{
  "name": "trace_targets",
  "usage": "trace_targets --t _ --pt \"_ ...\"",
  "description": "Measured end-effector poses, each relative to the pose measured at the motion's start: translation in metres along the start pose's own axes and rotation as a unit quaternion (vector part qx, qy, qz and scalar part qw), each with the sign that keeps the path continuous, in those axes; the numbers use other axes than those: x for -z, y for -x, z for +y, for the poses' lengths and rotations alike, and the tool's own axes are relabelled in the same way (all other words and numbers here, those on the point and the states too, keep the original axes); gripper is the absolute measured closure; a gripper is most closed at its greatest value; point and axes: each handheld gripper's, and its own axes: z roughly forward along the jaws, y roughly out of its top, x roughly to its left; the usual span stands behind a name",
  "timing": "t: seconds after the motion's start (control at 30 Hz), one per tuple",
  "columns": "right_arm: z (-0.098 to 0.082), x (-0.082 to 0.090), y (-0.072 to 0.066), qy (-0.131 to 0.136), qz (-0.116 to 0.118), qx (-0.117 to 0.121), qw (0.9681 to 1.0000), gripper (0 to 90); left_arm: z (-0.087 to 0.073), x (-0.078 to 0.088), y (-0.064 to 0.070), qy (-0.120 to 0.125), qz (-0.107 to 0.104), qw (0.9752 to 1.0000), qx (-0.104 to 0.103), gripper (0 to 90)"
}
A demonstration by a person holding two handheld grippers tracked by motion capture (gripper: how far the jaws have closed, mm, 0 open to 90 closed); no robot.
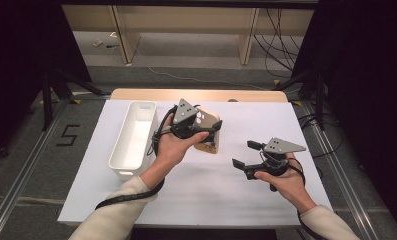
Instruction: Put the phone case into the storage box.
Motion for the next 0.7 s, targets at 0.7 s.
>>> trace_targets --t 0.7 --pt "-0.008 0.017 0.005 0.005 -0.014 0.001 0.9999 12.0 0.009 0.011 -0.016 0.001 0.026 0.9996 -0.006 11.8"
